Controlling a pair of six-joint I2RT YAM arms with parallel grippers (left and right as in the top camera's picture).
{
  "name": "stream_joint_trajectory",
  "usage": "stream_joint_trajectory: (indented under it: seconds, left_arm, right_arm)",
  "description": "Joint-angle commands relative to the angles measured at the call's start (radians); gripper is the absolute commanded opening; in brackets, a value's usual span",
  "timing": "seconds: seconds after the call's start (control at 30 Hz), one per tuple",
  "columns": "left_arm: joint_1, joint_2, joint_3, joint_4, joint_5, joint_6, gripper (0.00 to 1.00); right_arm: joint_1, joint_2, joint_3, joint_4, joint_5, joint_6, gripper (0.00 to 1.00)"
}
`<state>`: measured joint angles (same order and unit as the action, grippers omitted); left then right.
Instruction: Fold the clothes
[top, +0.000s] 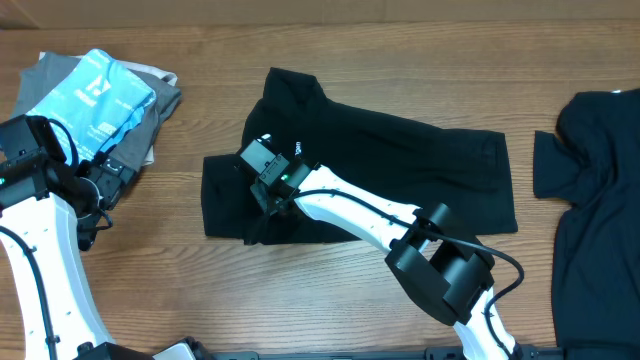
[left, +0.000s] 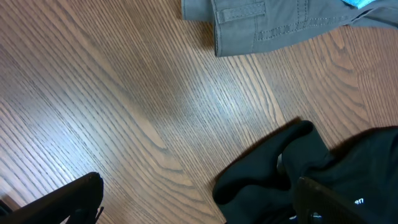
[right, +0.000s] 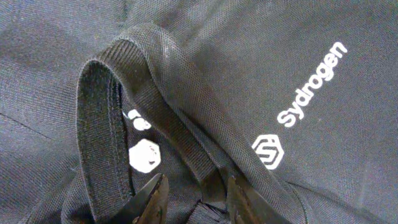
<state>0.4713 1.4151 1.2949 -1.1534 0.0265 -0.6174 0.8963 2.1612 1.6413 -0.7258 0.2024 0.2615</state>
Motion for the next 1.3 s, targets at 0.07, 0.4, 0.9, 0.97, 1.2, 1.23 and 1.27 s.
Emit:
stream_joint_trajectory:
  seconds: [0.07,0.4,0.9,0.97,1.2,1.23,1.27]
  left_arm:
    - [0.000,0.007,0.009,-0.001,0.004,0.019,1.00]
    - [0.000,0.007,0.009,-0.001,0.004,0.019,1.00]
    - [0.000,0.007,0.009,-0.001,0.004,0.019,1.00]
    - [0.000,0.007,0.009,-0.001,0.004,0.019,1.00]
    - [0.000,0.007,0.009,-0.001,0.004,0.019,1.00]
    - [0.000,0.007,0.009,-0.001,0.004,0.019,1.00]
    - [0.000,0.007,0.009,-0.001,0.004,0.019,1.00]
  right_arm:
    - [-0.006,0.009,-0.006,0.006,0.018,0.004,0.36]
    - [-0.006,0.009,-0.006,0.011,0.018,0.004,0.36]
    - [-0.009,0.010,-0.018,0.032,0.018,0.004,0.36]
    - [-0.011,0.011,-0.018,0.033,0.018,0.003,0.36]
    - [-0.031,0.011,-0.019,0.037,0.018,0.004,0.36]
    - [-0.033,0.011,-0.019,0.036,0.018,0.004,0.36]
    - [-0.035,0.011,-0.019,0.035,0.018,0.004,0.36]
